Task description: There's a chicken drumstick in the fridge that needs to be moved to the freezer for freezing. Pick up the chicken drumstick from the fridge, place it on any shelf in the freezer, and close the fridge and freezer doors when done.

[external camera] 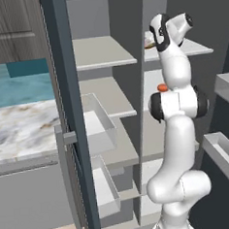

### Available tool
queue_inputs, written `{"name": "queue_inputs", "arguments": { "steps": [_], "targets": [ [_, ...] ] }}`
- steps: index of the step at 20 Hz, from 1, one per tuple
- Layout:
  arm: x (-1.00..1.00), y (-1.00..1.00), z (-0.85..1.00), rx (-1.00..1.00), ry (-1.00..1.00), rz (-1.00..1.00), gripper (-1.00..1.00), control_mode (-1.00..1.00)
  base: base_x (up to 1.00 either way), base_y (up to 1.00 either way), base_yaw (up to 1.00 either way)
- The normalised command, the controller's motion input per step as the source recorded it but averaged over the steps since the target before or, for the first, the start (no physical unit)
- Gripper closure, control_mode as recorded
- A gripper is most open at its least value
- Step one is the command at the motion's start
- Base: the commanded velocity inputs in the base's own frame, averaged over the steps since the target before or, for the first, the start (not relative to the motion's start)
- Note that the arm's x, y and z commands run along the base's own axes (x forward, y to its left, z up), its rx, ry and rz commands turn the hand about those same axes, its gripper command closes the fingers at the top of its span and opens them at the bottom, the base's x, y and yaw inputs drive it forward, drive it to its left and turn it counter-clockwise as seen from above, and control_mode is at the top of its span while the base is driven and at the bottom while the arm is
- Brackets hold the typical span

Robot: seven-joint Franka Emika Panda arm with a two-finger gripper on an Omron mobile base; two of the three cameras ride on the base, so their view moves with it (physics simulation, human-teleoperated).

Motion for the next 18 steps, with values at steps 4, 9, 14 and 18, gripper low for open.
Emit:
{"name": "queue_inputs", "arguments": {
  "steps": [4, 9, 14, 18],
  "targets": [
    [0.59, -0.26, 0.0, 0.0, 0.01, 0.17, -1.0, -1.0, 0.0, 0.0, 0.0],
    [0.07, -0.01, -0.47, -0.11, 0.32, 0.06, 1.0, -1.0, 0.0, 0.0, 0.0],
    [-0.69, 0.28, -0.88, -0.26, 0.4, 0.0, 1.0, -1.0, 0.0, 0.0, 0.0],
    [-1.0, 0.39, -1.0, -0.3, 0.29, 0.03, 1.0, -1.0, 0.0, 0.0, 0.0]
  ]
}}
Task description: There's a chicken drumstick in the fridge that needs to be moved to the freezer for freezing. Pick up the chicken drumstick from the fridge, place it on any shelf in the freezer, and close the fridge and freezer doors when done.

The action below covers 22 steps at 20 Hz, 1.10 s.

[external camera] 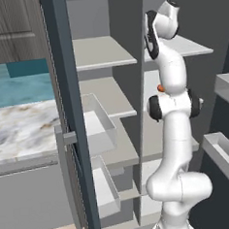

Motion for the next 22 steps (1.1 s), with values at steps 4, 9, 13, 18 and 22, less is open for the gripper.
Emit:
{"name": "queue_inputs", "arguments": {
  "steps": [4, 9, 13, 18, 22],
  "targets": [
    [-1.0, 0.1, -0.63, -0.11, 0.12, 0.0, 1.0, -1.0, 0.0, 0.0, 0.0],
    [-1.0, -0.01, -0.35, 0.07, 0.0, 0.0, 1.0, -1.0, 0.0, 0.0, 0.0],
    [-1.0, 0.0, 0.41, 0.17, 0.12, -0.1, 1.0, -1.0, 0.0, 0.0, 0.0],
    [-1.0, 0.0, 0.99, 0.1, 0.05, -0.11, 1.0, -1.0, 0.0, 0.0, 0.0],
    [-1.0, 0.02, 1.0, 0.02, 0.16, -0.08, 1.0, -1.0, 0.0, 0.0, 0.0]
  ]
}}
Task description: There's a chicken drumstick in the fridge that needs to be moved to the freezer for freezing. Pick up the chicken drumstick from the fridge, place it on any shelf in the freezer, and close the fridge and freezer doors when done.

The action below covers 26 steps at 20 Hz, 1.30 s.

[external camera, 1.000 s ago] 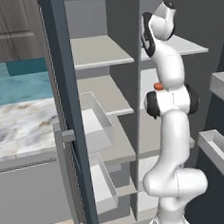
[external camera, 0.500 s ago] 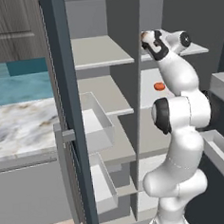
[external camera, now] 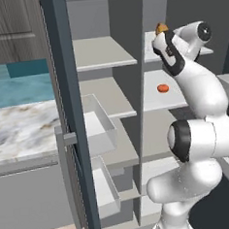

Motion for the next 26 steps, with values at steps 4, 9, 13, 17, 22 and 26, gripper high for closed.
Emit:
{"name": "queue_inputs", "arguments": {
  "steps": [4, 9, 13, 17, 22, 26],
  "targets": [
    [-1.0, 0.36, 0.68, 0.0, 0.19, -0.02, 1.0, -1.0, 0.0, 0.0, 0.0],
    [-1.0, 0.65, 0.16, 0.01, 0.05, 0.0, 1.0, -1.0, 0.0, 0.0, 0.0],
    [-1.0, 0.68, 0.11, 0.02, 0.0, 0.0, 1.0, -1.0, 0.0, 0.0, 0.0],
    [-1.0, 0.64, 0.0, 0.02, -0.01, 0.0, 1.0, -1.0, 0.0, 0.0, 0.0],
    [-1.0, 0.34, 0.1, 0.01, -0.03, 0.0, 1.0, -1.0, 0.0, 0.0, 0.0],
    [-0.73, 0.45, 0.03, 0.0, -0.02, 0.01, 1.0, -1.0, 0.0, 0.0, 0.0]
  ]
}}
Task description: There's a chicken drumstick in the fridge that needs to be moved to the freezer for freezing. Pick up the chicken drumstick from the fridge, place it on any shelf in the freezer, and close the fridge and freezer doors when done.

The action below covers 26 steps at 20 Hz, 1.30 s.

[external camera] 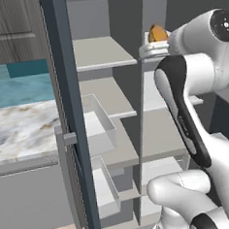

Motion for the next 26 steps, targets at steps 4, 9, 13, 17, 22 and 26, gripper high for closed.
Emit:
{"name": "queue_inputs", "arguments": {
  "steps": [4, 9, 13, 17, 22, 26],
  "targets": [
    [-0.04, 0.66, -0.04, 0.01, 0.01, 0.04, 1.0, -1.0, 0.0, 0.0, 0.0],
    [0.15, 0.55, -0.01, 0.01, 0.02, 0.09, 1.0, -1.0, 0.0, 0.0, 0.0],
    [0.51, 0.21, 0.0, 0.0, 0.05, 0.06, 1.0, -1.0, 0.0, 0.0, 0.0],
    [0.64, 0.07, -0.05, 0.0, 0.05, 0.04, 1.0, -1.0, 0.0, 0.0, 0.0],
    [0.55, 0.14, -0.28, -0.02, 0.0, 0.01, 1.0, -1.0, 0.0, 0.0, 0.0],
    [0.54, 0.05, -0.32, -0.02, 0.0, 0.0, 1.0, -1.0, 0.0, 0.0, 0.0]
  ]
}}
